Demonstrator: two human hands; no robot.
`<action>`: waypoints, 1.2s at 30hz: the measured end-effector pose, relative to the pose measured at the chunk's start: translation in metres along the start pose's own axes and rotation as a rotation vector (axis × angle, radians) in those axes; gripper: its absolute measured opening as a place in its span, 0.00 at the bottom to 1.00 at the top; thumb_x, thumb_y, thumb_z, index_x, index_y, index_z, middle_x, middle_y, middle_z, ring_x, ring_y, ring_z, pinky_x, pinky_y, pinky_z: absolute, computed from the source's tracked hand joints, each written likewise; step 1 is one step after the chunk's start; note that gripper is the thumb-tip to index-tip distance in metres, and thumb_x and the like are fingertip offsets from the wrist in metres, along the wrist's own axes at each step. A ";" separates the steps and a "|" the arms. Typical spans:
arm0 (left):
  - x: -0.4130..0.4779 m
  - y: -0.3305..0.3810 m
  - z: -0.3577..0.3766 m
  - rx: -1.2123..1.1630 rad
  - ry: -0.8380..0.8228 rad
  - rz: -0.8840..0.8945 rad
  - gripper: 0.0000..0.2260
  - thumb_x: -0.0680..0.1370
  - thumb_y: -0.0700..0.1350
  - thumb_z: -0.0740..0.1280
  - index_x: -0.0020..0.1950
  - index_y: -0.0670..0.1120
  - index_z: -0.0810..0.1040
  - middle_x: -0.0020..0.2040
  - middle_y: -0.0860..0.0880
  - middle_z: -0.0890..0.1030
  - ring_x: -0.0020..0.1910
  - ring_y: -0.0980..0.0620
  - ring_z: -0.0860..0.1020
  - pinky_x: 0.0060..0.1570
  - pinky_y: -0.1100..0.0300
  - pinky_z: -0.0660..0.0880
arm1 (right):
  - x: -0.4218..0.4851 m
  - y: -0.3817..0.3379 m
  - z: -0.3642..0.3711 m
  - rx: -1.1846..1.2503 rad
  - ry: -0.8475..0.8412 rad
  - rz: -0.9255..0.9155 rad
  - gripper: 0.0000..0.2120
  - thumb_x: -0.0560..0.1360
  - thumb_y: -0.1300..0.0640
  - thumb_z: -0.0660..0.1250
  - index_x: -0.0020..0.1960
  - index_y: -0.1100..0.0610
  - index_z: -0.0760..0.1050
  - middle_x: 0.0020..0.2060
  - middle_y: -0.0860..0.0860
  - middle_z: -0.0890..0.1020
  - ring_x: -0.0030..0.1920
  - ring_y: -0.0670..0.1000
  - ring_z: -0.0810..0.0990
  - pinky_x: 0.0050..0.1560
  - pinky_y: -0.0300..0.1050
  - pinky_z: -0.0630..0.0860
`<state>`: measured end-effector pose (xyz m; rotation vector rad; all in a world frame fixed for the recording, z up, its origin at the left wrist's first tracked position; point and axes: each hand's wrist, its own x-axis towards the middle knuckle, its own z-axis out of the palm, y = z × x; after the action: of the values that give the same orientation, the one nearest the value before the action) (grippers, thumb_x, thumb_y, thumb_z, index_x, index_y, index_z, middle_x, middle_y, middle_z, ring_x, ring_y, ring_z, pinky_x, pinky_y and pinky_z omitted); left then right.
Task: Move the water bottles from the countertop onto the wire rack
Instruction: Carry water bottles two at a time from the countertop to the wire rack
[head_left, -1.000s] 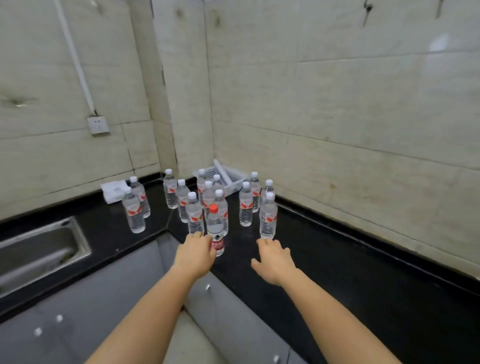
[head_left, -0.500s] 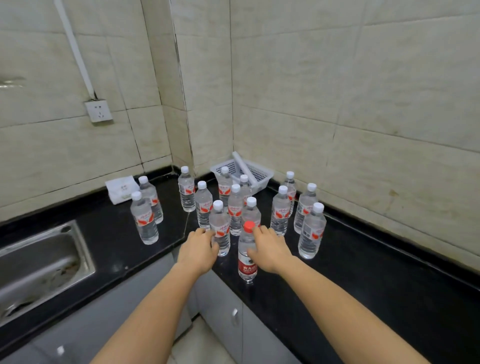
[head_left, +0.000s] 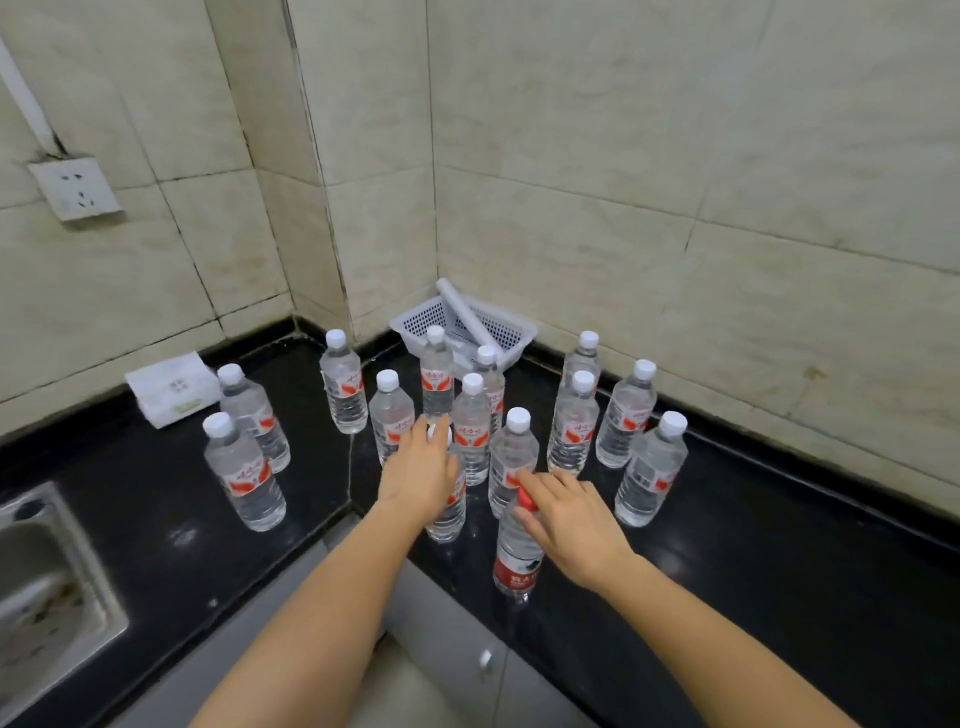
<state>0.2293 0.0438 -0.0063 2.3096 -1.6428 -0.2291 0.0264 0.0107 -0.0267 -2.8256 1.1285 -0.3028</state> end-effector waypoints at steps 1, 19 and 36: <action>0.005 -0.001 0.001 -0.004 -0.014 0.014 0.24 0.80 0.49 0.57 0.75 0.46 0.56 0.72 0.41 0.63 0.70 0.41 0.64 0.61 0.46 0.70 | -0.001 -0.001 0.000 0.003 0.001 0.016 0.24 0.81 0.44 0.54 0.75 0.52 0.61 0.64 0.50 0.75 0.64 0.53 0.71 0.61 0.48 0.67; -0.020 0.001 0.013 -0.092 -0.016 0.385 0.12 0.74 0.50 0.67 0.53 0.45 0.77 0.50 0.46 0.77 0.51 0.46 0.76 0.49 0.50 0.75 | -0.077 -0.022 -0.008 0.364 0.143 0.582 0.08 0.74 0.49 0.66 0.46 0.52 0.69 0.43 0.49 0.75 0.43 0.50 0.73 0.43 0.43 0.67; -0.224 0.341 0.030 -0.540 -0.289 0.861 0.04 0.69 0.47 0.72 0.43 0.52 0.81 0.39 0.50 0.76 0.40 0.53 0.76 0.39 0.57 0.73 | -0.407 0.079 -0.182 0.288 0.278 0.865 0.08 0.69 0.50 0.71 0.44 0.52 0.76 0.38 0.45 0.79 0.40 0.46 0.77 0.42 0.47 0.76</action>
<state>-0.1593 0.1474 0.0683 1.0938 -2.1974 -0.7093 -0.3541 0.2336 0.0776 -1.8534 2.0145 -0.7010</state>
